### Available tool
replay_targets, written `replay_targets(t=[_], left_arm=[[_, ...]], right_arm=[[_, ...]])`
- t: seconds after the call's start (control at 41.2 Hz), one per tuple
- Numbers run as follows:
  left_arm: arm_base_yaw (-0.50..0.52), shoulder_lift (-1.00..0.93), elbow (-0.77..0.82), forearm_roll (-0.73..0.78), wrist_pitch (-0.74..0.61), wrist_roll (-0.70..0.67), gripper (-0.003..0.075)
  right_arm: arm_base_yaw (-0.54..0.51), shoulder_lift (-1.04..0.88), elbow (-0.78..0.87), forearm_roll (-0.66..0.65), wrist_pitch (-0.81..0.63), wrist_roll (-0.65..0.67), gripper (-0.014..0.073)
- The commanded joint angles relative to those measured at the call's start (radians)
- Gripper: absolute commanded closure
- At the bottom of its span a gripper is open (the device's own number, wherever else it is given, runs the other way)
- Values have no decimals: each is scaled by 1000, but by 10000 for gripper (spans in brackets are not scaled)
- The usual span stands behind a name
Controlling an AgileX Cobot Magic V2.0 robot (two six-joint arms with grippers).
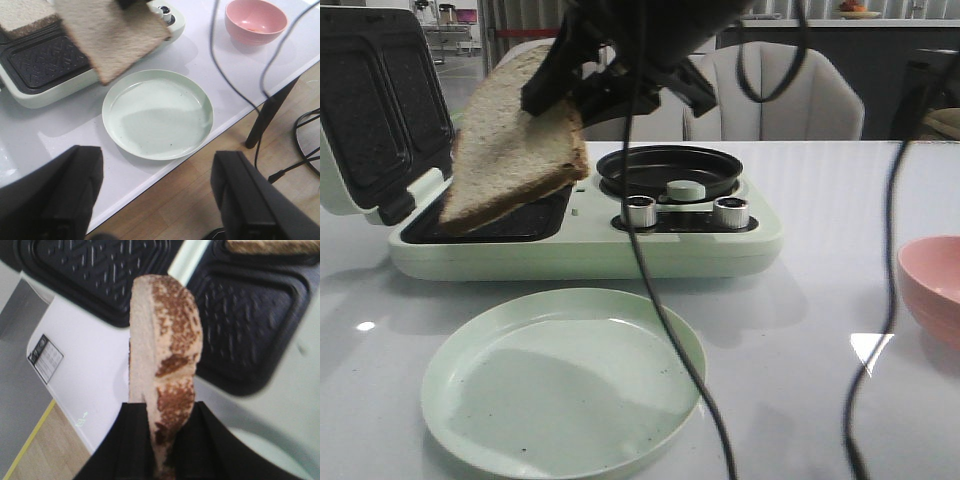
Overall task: Make breakfast with bread and shrimp
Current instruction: 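Lift the bread with the right gripper into the nearer waffle compartment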
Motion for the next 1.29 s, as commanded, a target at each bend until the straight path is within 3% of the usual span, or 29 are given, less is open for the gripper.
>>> replay_targets(t=[0.0, 0.243, 0.316, 0.437, 0.51, 0.729, 0.923, 1.069, 1.264], left_arm=[[-8, 5, -25, 1, -82, -3, 213], [-8, 5, -25, 1, -82, -3, 213], [-8, 5, -25, 1, -82, -3, 213], [-8, 5, -25, 1, -82, -3, 213], [-8, 5, -25, -7, -80, -3, 213], [-8, 5, -25, -21, -78, -3, 213], [-8, 5, -25, -13, -78, -3, 213], [-8, 5, -25, -11, -78, -3, 213], [-8, 5, -25, -11, -78, -3, 213]], right_arm=[[10, 52, -149, 60, -27, -17, 587], [10, 254, -387, 73, -36, -17, 554], [10, 293, -428, 72, -46, -17, 441], [9, 326, -447, 67, -95, -17, 146], [2, 326, -447, 48, -104, -17, 69], [-57, 292, -447, 9, -18, -17, 64], [-82, 193, -447, -126, 95, 29, 64], [-38, 87, -442, -353, 172, 118, 64], [91, -91, -325, -696, 170, 298, 64]])
